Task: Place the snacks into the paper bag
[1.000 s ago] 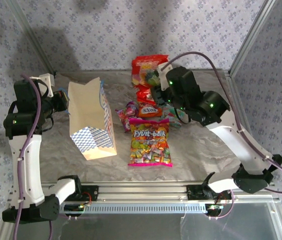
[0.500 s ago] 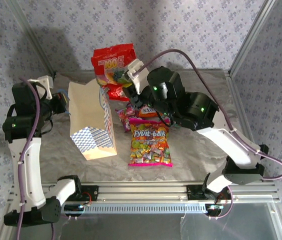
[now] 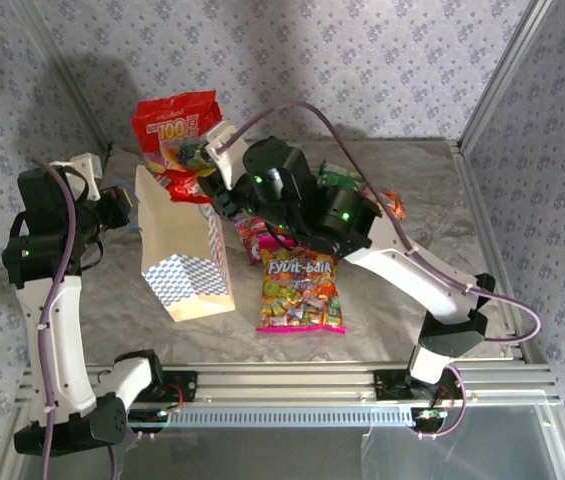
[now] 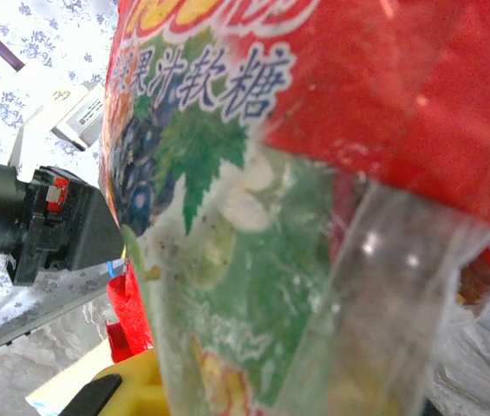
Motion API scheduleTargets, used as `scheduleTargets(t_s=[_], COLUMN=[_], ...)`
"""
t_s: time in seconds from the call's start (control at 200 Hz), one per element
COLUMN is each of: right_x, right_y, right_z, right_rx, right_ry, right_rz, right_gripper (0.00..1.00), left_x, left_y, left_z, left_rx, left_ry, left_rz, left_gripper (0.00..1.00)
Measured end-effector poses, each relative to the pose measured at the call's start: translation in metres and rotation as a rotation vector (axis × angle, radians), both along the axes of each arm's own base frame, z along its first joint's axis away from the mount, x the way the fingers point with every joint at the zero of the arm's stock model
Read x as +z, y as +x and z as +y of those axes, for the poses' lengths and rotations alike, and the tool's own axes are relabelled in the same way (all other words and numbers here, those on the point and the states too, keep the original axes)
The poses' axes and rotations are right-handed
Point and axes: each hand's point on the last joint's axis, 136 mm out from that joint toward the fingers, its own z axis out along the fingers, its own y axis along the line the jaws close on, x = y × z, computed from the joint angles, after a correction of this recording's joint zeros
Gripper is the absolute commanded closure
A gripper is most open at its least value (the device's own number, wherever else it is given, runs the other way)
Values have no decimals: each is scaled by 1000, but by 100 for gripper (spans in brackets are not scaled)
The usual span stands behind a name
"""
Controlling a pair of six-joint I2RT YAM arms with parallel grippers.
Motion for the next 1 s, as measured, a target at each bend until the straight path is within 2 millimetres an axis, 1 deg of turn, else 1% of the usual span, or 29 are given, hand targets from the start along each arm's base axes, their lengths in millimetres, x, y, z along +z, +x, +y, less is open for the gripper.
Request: scheduleTargets(t_s=[0.165,0.505,0.64,0.795,0.999], right_x=[-3,9,10,6,-3], right_y=[1,-4,-1,7,12], right_z=[13,33,37,40,50], right_rx=[11,47,35,-13,-28], right_ry=[40,182,234,277,333], right_rz=[37,100,124,162,219], right_gripper=[100,100,100,100,100], left_x=[0,2,3,3,3], left_y=[0,-3,-4,-4,-4], left_z=[0,-2,-3,-4,-4], left_rx=[-5,-14,-20,-28,-31], left_ry=[-12,-24,-28,-33,-30], left_rz=[-1,-9,-12,-13,-15], left_gripper=[97,97,97,97,97])
